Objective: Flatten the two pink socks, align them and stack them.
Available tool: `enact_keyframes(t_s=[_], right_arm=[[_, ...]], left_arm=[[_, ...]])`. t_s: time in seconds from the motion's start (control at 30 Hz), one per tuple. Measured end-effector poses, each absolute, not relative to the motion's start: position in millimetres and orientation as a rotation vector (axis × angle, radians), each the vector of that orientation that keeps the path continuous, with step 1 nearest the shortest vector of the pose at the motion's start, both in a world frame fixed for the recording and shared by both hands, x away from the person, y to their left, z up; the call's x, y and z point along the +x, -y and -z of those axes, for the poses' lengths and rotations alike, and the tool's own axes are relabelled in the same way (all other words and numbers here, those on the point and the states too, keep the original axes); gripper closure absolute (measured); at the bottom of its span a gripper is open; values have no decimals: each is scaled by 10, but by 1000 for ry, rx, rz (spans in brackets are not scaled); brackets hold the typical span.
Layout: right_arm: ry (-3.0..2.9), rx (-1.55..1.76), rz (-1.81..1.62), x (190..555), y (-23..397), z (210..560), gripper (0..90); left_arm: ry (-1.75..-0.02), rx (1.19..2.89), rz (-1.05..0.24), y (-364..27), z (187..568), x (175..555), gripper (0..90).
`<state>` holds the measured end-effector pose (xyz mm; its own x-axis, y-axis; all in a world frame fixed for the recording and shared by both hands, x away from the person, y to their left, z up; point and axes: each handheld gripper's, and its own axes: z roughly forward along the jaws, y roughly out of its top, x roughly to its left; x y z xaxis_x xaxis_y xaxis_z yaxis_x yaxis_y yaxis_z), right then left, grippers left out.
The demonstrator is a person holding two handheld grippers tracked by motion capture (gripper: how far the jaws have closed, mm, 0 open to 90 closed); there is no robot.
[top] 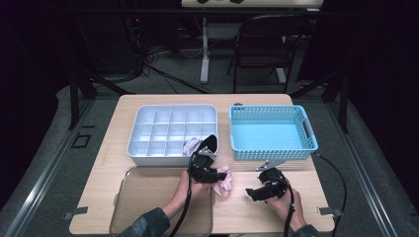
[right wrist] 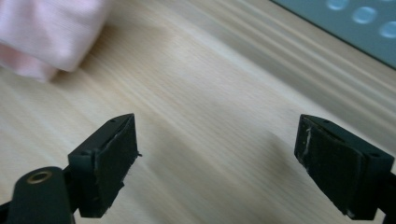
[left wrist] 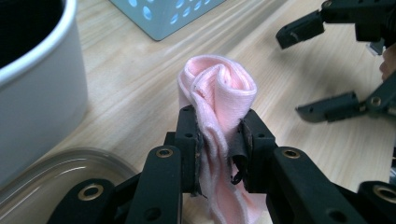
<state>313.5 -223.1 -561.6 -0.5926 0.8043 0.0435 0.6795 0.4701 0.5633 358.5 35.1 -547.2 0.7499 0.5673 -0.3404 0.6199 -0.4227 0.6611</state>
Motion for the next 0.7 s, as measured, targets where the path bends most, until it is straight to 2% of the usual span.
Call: enact_keyframes(t_s=[0.23,0.7], right_arm=[[-2456,1315,-775,3172,2346,5675,59],[-2428,1373,-731,3216,2407,5719,58]], left_arm=[[-848,2129,29,-396,5368,3522,728],[-822,2100,-34,-523,5156,3448,728]])
